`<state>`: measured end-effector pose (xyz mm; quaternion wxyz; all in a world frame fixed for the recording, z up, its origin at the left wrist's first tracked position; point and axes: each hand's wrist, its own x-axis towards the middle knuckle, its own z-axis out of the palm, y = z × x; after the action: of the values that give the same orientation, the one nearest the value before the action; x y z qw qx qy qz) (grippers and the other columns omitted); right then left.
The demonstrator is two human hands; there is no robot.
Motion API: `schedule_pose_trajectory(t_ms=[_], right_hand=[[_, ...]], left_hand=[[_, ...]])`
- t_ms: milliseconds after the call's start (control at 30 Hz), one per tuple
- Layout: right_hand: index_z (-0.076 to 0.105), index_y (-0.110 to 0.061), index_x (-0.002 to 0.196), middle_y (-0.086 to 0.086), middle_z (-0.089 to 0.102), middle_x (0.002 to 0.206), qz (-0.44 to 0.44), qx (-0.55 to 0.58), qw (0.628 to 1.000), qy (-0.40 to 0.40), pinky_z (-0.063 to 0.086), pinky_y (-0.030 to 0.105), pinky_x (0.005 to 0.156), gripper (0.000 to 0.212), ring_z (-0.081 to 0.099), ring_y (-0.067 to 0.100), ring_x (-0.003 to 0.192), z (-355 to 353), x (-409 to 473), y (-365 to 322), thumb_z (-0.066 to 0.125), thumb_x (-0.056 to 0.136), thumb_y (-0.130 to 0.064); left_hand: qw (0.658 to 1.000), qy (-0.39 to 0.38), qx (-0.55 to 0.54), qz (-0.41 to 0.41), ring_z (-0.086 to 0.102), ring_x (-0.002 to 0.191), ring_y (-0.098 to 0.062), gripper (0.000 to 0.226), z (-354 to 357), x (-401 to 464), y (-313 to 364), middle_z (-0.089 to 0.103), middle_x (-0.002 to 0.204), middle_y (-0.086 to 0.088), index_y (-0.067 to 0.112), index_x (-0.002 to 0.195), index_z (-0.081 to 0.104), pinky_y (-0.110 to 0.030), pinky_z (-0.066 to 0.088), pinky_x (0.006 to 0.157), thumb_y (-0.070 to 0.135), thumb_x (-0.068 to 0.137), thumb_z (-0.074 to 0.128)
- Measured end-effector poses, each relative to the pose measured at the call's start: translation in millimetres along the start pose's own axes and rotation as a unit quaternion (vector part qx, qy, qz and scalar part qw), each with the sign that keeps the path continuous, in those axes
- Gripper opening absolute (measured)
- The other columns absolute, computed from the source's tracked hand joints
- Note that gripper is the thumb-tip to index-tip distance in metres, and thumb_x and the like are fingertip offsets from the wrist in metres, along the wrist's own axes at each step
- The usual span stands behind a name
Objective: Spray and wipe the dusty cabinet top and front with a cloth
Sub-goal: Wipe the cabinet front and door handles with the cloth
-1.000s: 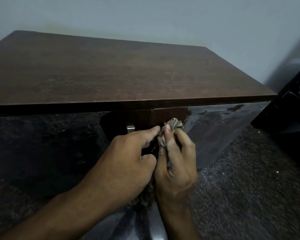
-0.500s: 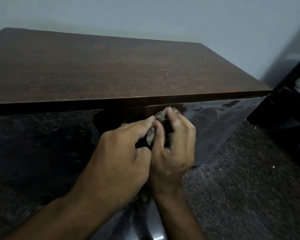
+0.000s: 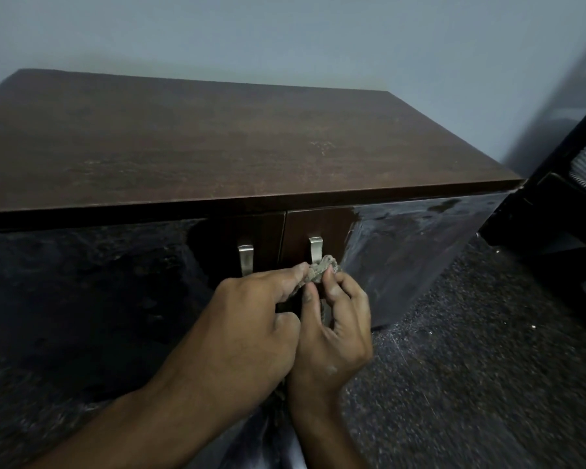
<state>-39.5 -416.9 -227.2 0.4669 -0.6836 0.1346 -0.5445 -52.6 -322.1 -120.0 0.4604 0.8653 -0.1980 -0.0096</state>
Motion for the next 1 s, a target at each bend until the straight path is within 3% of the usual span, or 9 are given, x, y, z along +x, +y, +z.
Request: schedule_pose_trajectory(t_ms=[100,167,333,467,600,767,900,1000], right_hand=[[0.078,-0.006,0.099,-0.001,0.073,0.100,0.130,-0.002,0.992,0.001,0.052,0.008,0.080,0.019,0.072,0.011,0.095,1,-7,2,0.078,0.082,0.003],[0.078,-0.006,0.096,-0.003,0.073,0.097,0.169,0.008,0.986,-0.003,0.049,0.003,0.077,0.021,0.070,0.007,0.094,2,-7,0,0.077,0.080,0.008],[0.076,-0.004,0.097,-0.001,0.072,0.101,0.193,0.043,0.980,0.014,0.054,0.009,0.076,0.021,0.070,0.004,0.095,5,-3,-2,0.074,0.082,0.010],[0.071,-0.026,0.086,0.004,0.075,0.098,0.270,0.076,0.960,0.007,0.057,0.014,0.072,0.034,0.073,0.008,0.088,8,-7,-2,0.074,0.083,0.008],[0.071,-0.028,0.087,0.001,0.074,0.099,0.251,0.112,0.961,0.019,0.060,0.022,0.076,0.035,0.074,0.012,0.091,6,-4,-4,0.076,0.082,0.006],[0.069,-0.031,0.086,0.002,0.074,0.097,0.266,0.094,0.959,0.006,0.063,0.037,0.078,0.034,0.074,0.017,0.090,12,-10,1,0.078,0.083,0.002],[0.077,-0.006,0.098,-0.007,0.073,0.099,0.173,0.050,0.984,0.004,0.060,0.022,0.080,0.020,0.073,0.010,0.096,6,-6,2,0.076,0.082,0.006],[0.074,-0.003,0.095,-0.003,0.072,0.100,0.169,0.017,0.985,-0.006,0.059,0.021,0.081,0.017,0.071,0.012,0.097,10,-14,8,0.074,0.083,0.009]], left_hand=[[1.000,-0.015,-0.014,-0.022,0.043,0.099,0.031,0.061,4,-2,-5,0.056,0.130,0.024,0.032,0.138,0.050,0.009,0.032,0.081,-0.001,0.086,0.051],[0.999,-0.017,-0.016,-0.032,0.042,0.102,0.030,0.062,5,-4,-9,0.055,0.132,0.023,0.032,0.139,0.049,0.008,0.033,0.083,-0.001,0.086,0.051],[0.999,0.005,-0.026,-0.030,0.044,0.117,0.022,0.064,4,-6,-16,0.054,0.136,0.021,0.033,0.139,0.048,0.005,0.035,0.088,-0.002,0.085,0.052],[0.999,0.002,-0.031,-0.013,0.043,0.118,0.023,0.065,7,-4,-15,0.053,0.136,0.022,0.035,0.138,0.049,0.006,0.034,0.088,-0.003,0.085,0.052],[0.999,0.009,-0.047,-0.005,0.046,0.108,0.028,0.066,8,-2,-14,0.056,0.129,0.024,0.034,0.133,0.053,0.006,0.037,0.079,-0.008,0.083,0.052],[1.000,0.003,-0.030,-0.006,0.043,0.117,0.024,0.066,8,-2,-19,0.054,0.135,0.022,0.034,0.138,0.049,0.005,0.034,0.088,-0.006,0.085,0.053],[1.000,-0.003,-0.022,-0.008,0.043,0.118,0.022,0.066,8,-3,-19,0.054,0.134,0.023,0.035,0.138,0.049,0.005,0.036,0.086,-0.004,0.084,0.053],[1.000,-0.008,-0.013,-0.013,0.043,0.118,0.022,0.066,8,-2,-22,0.054,0.133,0.024,0.035,0.139,0.048,0.004,0.035,0.089,-0.002,0.085,0.053]])
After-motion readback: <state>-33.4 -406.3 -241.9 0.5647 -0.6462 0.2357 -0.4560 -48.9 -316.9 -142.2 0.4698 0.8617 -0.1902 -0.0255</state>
